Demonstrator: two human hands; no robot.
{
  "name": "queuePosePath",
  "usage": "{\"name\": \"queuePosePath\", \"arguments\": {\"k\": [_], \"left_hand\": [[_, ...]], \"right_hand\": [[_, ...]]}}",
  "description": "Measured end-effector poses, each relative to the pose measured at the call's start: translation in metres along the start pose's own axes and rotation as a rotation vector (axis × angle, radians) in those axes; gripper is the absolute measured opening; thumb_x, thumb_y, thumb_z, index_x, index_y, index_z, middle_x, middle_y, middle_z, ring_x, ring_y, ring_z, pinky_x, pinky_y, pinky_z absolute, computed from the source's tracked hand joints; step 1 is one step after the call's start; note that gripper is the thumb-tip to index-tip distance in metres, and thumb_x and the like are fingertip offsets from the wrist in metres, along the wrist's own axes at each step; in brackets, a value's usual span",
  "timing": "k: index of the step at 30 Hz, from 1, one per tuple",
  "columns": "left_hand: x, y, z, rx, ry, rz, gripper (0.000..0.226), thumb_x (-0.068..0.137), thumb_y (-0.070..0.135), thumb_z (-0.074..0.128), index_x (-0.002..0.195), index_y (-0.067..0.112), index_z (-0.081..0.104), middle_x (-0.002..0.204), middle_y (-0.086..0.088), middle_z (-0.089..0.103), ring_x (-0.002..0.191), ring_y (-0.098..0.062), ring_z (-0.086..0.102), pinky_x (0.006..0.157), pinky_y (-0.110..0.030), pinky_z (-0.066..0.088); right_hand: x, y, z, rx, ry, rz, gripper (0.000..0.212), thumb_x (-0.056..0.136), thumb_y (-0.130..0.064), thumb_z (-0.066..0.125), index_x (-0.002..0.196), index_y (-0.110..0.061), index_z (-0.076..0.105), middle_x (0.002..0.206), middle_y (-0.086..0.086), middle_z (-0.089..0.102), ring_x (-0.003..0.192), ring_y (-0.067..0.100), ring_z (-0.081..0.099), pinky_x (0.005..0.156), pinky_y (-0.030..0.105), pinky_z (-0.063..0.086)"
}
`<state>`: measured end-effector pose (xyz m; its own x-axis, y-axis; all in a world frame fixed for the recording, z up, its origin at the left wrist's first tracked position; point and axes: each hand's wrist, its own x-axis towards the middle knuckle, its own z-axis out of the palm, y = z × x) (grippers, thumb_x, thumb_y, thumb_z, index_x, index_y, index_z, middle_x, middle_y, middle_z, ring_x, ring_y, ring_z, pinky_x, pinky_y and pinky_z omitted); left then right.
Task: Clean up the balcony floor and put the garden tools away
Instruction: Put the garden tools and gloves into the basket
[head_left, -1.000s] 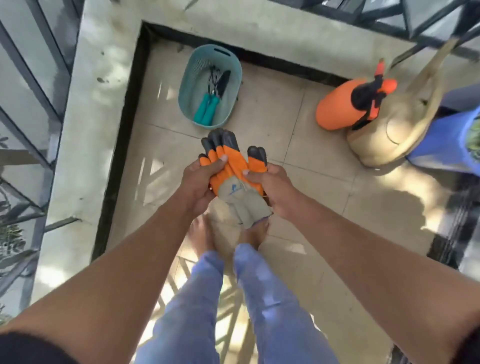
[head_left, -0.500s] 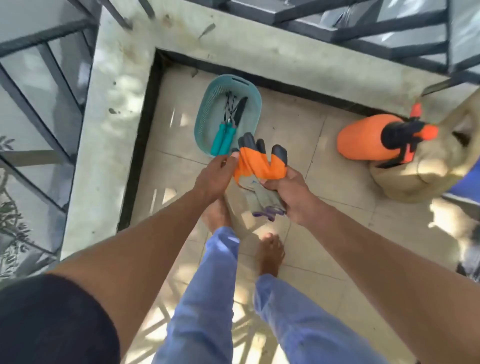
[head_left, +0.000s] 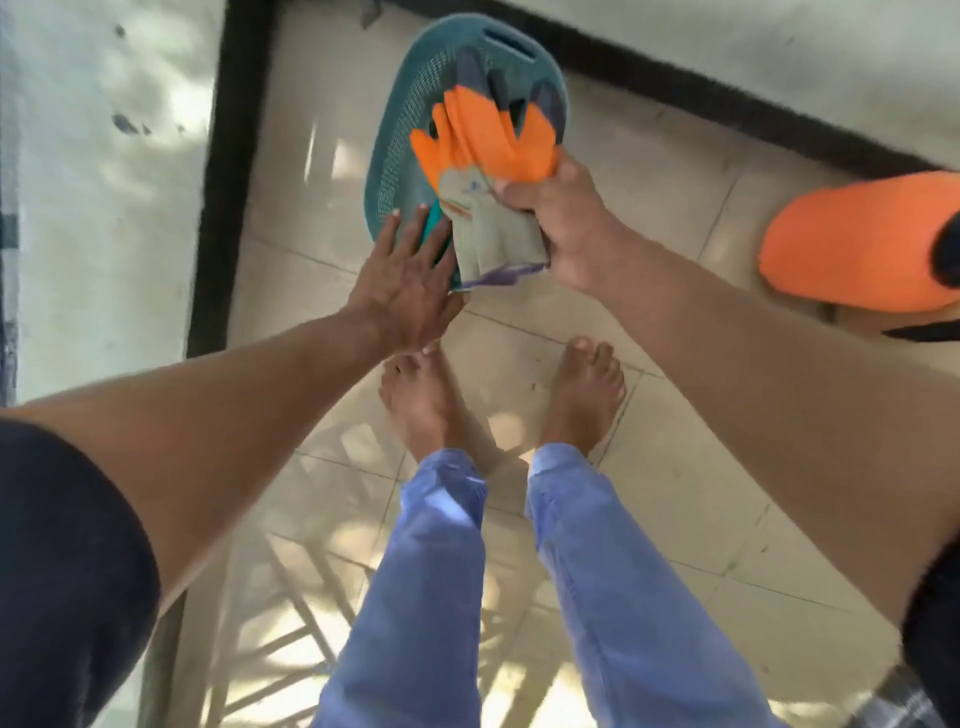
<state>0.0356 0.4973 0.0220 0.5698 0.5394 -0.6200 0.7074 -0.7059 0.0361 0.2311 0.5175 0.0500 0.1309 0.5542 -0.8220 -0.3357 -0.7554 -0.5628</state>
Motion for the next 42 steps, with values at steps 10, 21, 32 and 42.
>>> {"name": "queuePosePath", "arguments": {"k": [10,21,32,42], "left_hand": [[0.001,0.009,-0.001,-0.125,0.073,-0.051,0.081,0.096,0.057,0.03,0.161,0.011,0.016,0.165,-0.014,0.025,0.157,-0.04,0.01,0.125,-0.061,0.007],[0.035,0.003,-0.011,-0.837,0.164,-0.38,0.047,0.103,0.047,0.024,0.098,0.025,0.065,0.146,-0.011,0.051,0.151,-0.037,0.024,0.127,-0.054,0.009],[0.051,-0.005,-0.06,-0.483,0.182,-0.593,0.046,0.097,0.035,0.044,0.114,-0.002,0.064,0.121,-0.022,0.061,0.118,-0.041,0.05,0.092,-0.049,0.045],[0.043,-0.004,-0.043,-0.292,0.204,-0.249,0.075,0.099,0.043,0.033,0.162,0.008,0.012,0.171,-0.014,0.006,0.157,-0.036,0.01,0.126,-0.053,0.02]], "right_hand": [[-0.024,0.009,0.008,-1.113,0.161,-0.576,0.089,0.083,-0.001,0.058,0.161,-0.009,0.015,0.149,0.023,0.034,0.127,0.033,0.048,0.102,0.033,0.044],[0.005,0.02,-0.018,-1.854,-0.044,-0.626,0.049,0.097,-0.055,0.042,0.134,-0.027,0.058,0.16,0.029,0.027,0.155,0.043,0.007,0.122,0.066,0.009],[-0.026,0.025,0.001,-1.813,0.02,-0.743,0.037,0.094,-0.049,0.048,0.111,-0.022,0.067,0.102,0.007,0.066,0.115,0.033,0.05,0.111,0.059,0.027],[0.008,0.015,-0.006,-1.802,0.097,-0.762,0.08,0.092,-0.058,0.045,0.156,-0.012,0.033,0.162,0.019,0.03,0.152,0.038,0.025,0.123,0.063,0.011]]}}
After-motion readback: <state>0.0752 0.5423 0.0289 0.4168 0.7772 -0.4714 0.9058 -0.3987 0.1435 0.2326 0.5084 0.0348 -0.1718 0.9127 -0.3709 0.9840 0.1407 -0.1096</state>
